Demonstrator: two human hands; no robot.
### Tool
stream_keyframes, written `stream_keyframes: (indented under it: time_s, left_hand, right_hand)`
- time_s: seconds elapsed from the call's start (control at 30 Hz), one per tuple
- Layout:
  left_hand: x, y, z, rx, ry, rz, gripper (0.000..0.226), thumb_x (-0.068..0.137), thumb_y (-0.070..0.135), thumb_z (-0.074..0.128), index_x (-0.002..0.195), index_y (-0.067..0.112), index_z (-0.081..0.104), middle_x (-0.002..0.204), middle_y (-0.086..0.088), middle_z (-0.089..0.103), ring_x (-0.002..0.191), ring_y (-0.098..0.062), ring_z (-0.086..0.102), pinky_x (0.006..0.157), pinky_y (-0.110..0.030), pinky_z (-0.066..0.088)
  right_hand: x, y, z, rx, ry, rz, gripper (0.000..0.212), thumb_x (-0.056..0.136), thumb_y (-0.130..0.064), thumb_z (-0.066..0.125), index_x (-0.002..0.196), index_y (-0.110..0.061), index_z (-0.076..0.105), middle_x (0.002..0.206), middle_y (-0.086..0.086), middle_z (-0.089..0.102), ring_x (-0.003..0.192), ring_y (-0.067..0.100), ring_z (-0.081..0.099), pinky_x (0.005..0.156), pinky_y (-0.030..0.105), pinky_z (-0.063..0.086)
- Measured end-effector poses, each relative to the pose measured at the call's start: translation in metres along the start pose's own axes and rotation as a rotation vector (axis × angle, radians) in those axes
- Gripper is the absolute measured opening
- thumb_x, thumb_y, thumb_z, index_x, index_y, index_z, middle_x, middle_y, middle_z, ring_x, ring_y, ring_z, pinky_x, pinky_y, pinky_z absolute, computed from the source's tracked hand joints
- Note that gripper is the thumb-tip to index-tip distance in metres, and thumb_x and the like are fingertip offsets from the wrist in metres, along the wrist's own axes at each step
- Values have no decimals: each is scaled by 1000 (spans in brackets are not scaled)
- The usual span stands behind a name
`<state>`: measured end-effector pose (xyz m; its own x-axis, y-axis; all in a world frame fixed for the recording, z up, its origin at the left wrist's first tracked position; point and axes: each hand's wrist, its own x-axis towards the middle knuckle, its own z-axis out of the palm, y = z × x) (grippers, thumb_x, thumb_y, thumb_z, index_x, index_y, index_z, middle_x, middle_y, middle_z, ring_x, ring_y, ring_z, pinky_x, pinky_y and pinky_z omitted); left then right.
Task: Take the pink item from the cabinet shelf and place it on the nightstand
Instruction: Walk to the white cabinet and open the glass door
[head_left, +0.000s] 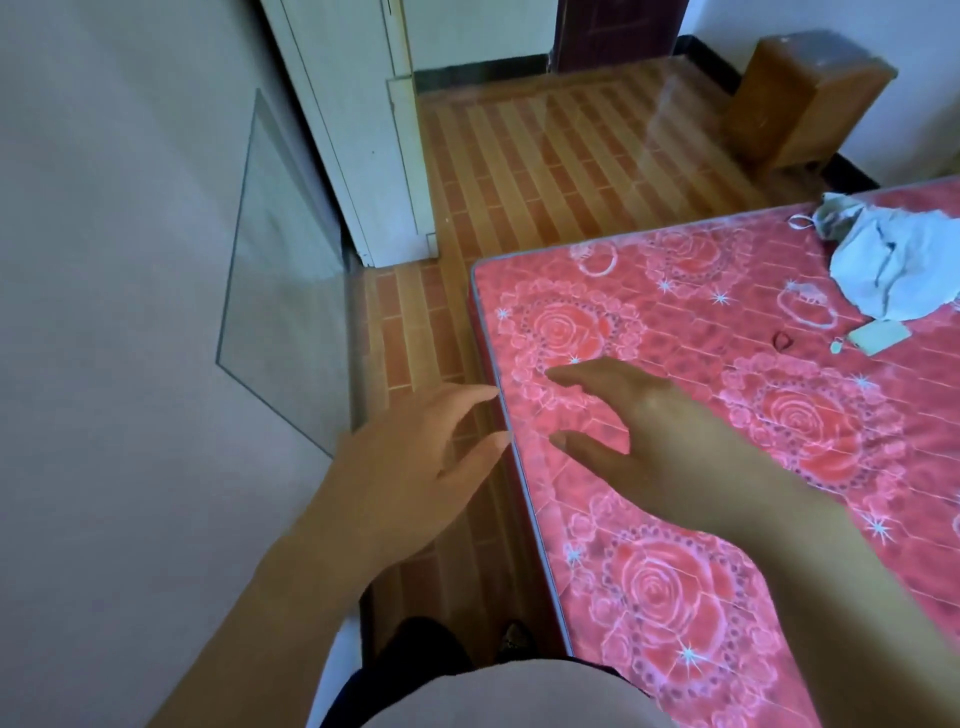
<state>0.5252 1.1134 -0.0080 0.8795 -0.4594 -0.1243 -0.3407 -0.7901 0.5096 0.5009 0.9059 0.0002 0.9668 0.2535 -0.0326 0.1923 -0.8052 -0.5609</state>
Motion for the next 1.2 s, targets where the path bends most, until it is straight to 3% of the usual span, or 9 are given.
stream_keyframes:
  time_s: [0.23, 0.43, 0.53, 0.63, 0.77, 0.87, 0.97, 1.03, 1.2]
  left_hand:
    - [81, -56, -33, -35, -17, -117, 58, 81, 62, 31, 135, 38, 36, 143, 17, 38, 128, -5, 37, 106, -35, 34]
    - [171, -127, -83, -27, 33, -97, 52, 86, 58, 36, 135, 40, 33, 142, 17, 38, 125, -4, 40, 99, -26, 32]
    - [214, -157, -122, -23, 41, -84, 52, 86, 56, 37, 135, 42, 31, 141, 18, 39, 117, -3, 45, 93, -24, 34]
    - [258, -184, -156, -6, 74, -78, 53, 87, 56, 36, 136, 40, 30, 141, 17, 39, 120, -3, 42, 99, -27, 34]
    - [314, -210, -185, -7, 53, -96, 55, 85, 56, 33, 137, 38, 30, 142, 15, 39, 122, -4, 42, 101, -27, 34]
    - [357, -226, -198, -40, 25, -92, 62, 79, 61, 27, 137, 39, 30, 140, 17, 40, 112, 3, 41, 98, -23, 32]
    - [408, -242, -208, -52, 4, -88, 59, 80, 60, 28, 136, 40, 30, 137, 18, 42, 102, 4, 44, 95, -22, 33]
    - [450, -251, -215, -41, 3, -77, 59, 81, 61, 30, 136, 40, 31, 139, 18, 41, 106, 0, 49, 97, -25, 35]
    - [562, -256, -240, 11, -31, -38, 54, 86, 56, 35, 137, 38, 31, 143, 15, 39, 126, -5, 39, 105, -31, 35]
  right_hand:
    - [110, 14, 9, -1, -78, -16, 53, 86, -44, 52, 134, -30, 38, 136, -10, 45, 119, 5, 44, 93, 15, 31]
    - [241, 6, 2, -60, -86, -54, 50, 86, -41, 54, 132, -28, 41, 132, -6, 49, 113, 13, 49, 91, 19, 36]
    - [307, -1, -9, -63, -73, -67, 49, 87, -39, 56, 132, -28, 41, 135, -7, 48, 120, 9, 45, 94, 18, 32]
    - [371, -6, -15, -79, -69, -80, 49, 88, -38, 55, 133, -29, 40, 138, -8, 46, 121, 11, 45, 96, 23, 35]
    - [436, -8, -22, -63, -74, -86, 47, 88, -42, 53, 132, -32, 40, 133, -10, 49, 111, 9, 51, 86, 18, 36]
    - [475, 5, -28, -41, -103, -90, 47, 88, -43, 52, 132, -34, 39, 138, -16, 43, 120, 6, 45, 89, 15, 31]
    - [521, 26, -37, -15, -131, -59, 46, 88, -41, 54, 131, -35, 40, 138, -16, 43, 119, 7, 46, 95, 19, 36]
    - [558, 41, -47, -5, -126, -45, 46, 87, -38, 56, 131, -34, 41, 137, -15, 44, 117, 8, 47, 94, 20, 38]
    - [653, 79, -91, -45, -139, 6, 32, 91, -26, 53, 124, -24, 51, 128, -5, 54, 110, 12, 54, 89, 18, 40]
